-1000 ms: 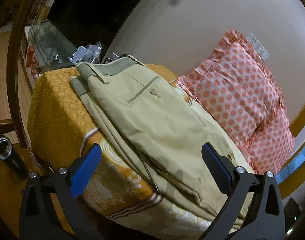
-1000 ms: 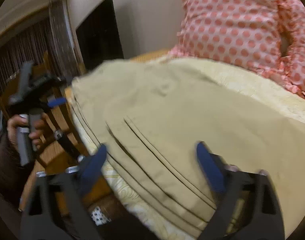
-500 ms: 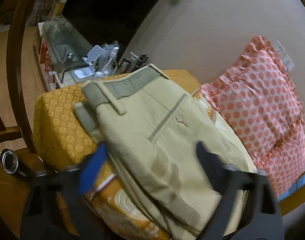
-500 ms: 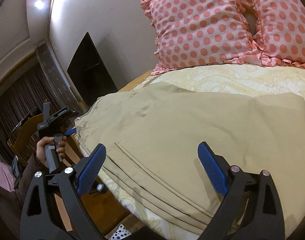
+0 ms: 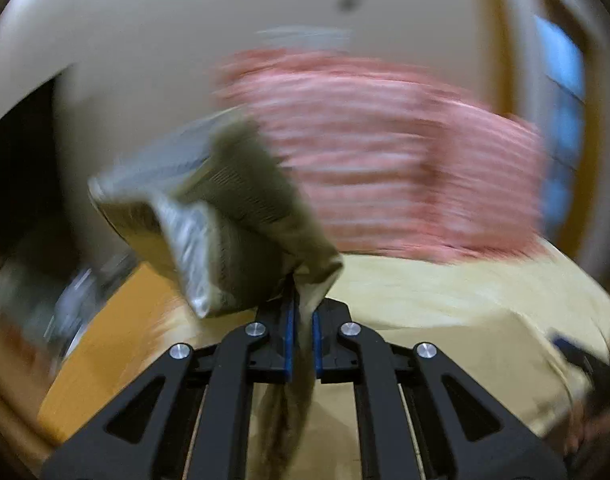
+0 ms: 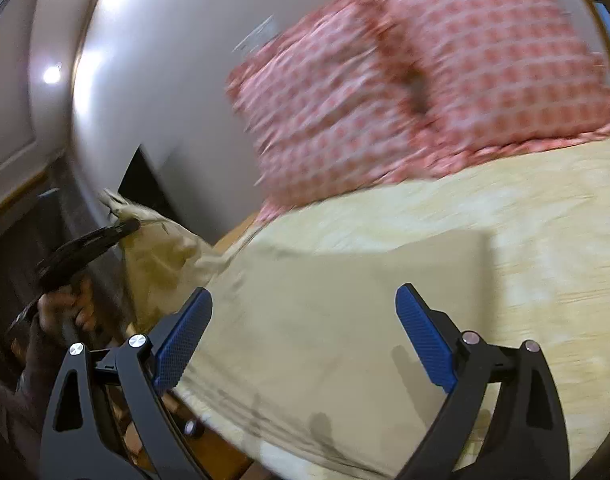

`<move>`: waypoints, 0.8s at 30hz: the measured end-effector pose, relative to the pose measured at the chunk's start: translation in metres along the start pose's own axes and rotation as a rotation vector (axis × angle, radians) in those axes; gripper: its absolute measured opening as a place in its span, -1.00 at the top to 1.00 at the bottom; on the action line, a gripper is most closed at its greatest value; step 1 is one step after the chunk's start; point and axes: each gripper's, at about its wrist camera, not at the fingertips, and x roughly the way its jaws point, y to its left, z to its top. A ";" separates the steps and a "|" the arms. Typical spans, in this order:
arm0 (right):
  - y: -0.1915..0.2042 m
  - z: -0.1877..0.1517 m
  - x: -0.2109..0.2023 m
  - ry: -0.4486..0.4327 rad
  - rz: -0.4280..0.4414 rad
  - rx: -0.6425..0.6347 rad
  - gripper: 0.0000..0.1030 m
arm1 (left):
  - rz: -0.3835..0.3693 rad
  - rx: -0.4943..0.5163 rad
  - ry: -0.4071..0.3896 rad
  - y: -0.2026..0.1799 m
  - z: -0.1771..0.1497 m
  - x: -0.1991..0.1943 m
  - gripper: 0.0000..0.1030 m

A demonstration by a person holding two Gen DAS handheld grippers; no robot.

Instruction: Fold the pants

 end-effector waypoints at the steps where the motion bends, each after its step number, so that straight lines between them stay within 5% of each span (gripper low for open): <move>1: -0.006 0.003 -0.006 -0.018 -0.014 0.018 -0.86 | -0.069 0.062 -0.002 -0.028 -0.001 0.001 0.88; 6: -0.048 0.014 -0.038 -0.089 -0.042 0.188 -0.91 | -0.418 0.286 0.157 -0.144 -0.055 0.023 0.86; 9: -0.069 0.016 -0.034 -0.050 -0.004 0.293 -0.93 | -0.465 0.357 0.298 -0.171 -0.096 0.041 0.76; 11: -0.080 0.017 -0.020 0.028 0.022 0.359 -0.93 | -0.466 0.370 0.299 -0.171 -0.104 0.034 0.62; 12: -0.084 0.017 -0.011 0.067 0.023 0.373 -0.93 | -0.480 0.355 0.267 -0.162 -0.100 0.022 0.57; 14: -0.084 0.017 0.006 0.137 0.003 0.364 -0.91 | -0.491 0.287 0.203 -0.135 -0.085 0.005 -0.10; 16: -0.085 0.016 0.027 0.221 -0.045 0.333 -0.70 | -0.431 0.182 0.125 -0.099 -0.063 -0.004 -0.36; 18: -0.079 0.016 0.041 0.265 -0.086 0.277 -0.53 | -0.335 0.072 0.129 -0.059 -0.049 0.011 -0.37; 20: -0.075 0.015 0.050 0.291 -0.090 0.258 -0.52 | -0.274 -0.083 0.227 -0.011 -0.047 0.045 -0.36; 24: -0.070 0.014 0.068 0.317 -0.117 0.191 -0.47 | -0.276 -0.283 0.390 0.045 -0.064 0.100 -0.33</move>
